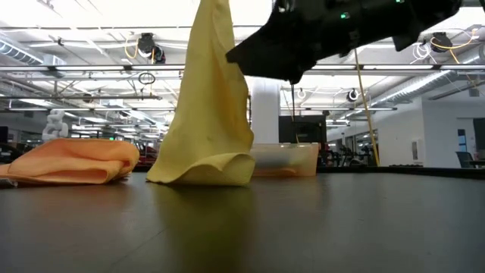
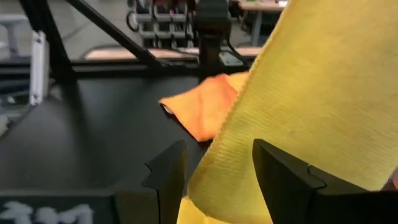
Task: Fold microfiber towels
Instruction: Fold the yellow microfiber towel
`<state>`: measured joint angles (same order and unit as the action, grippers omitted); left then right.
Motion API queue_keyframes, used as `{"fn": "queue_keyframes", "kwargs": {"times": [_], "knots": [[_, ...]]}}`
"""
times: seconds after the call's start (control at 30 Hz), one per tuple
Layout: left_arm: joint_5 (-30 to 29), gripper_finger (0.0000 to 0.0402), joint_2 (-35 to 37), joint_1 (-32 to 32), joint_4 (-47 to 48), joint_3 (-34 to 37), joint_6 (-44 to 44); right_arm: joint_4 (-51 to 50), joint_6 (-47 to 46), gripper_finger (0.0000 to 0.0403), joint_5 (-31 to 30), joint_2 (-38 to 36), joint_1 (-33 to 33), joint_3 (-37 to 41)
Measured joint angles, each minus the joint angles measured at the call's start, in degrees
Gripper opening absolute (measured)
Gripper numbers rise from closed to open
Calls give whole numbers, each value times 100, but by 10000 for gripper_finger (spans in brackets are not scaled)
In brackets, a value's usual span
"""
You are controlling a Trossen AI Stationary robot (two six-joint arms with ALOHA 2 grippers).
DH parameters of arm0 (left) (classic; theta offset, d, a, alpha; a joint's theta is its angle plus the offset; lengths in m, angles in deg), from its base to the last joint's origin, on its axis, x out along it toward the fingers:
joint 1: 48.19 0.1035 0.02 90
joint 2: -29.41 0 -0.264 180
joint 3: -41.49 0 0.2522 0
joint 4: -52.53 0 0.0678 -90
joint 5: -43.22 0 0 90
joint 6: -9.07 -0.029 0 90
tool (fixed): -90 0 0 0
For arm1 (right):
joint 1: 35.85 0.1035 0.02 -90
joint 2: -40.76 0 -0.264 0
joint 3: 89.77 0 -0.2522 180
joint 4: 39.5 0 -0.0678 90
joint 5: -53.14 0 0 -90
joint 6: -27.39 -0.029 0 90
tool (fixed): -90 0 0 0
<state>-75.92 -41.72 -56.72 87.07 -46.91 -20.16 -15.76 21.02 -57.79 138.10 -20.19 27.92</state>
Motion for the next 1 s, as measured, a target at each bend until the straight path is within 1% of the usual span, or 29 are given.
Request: {"fn": "queue_keyframes", "kwargs": {"times": [0.13, 0.27, 0.37, 0.43, 0.53, 0.67, 0.77, 0.8, 0.83, 0.93, 1.0], "knots": [[0, 4, 0, 0, 10, 0, 5, -212, -6, 178, -273, 198, 0, -223], [2, 5, 0, 0, 23, 0, 70, -468, -174, 178, -588, 184, -2, -250], [1, 4, 0, 0, 54, 0, 89, -818, -332, 167, -761, 147, -17, -250], [0, 7, 0, 0, 61, 0, 90, -1004, -345, 153, -769, 116, -20, -250], [2, 4, 0, 0, 74, 0, 96, -1150, -330, 122, -779, 96, -13, -250], [0, 7, 0, 0, 88, 0, 107, -1425, -180, 66, -782, -41, 45, -248], [0, 5, 0, 0, 117, 0, 129, -1699, -103, 20, -783, -309, 102, -246], [0, 3, 0, -2, 154, 0, 130, -1821, -62, 11, -788, -432, 134, -246], [0, 3, 0, -16, 183, 0, 144, -1919, -37, 6, -811, -563, 170, -246], [0, 7, 0, -92, 231, 0, 240, -2171, 41, 10, -1057, -998, 344, -246], [-2, 5, 0, -240, 229, 0, 264, -2277, 243, 10, -1087, -1310, 494, -246]]}}
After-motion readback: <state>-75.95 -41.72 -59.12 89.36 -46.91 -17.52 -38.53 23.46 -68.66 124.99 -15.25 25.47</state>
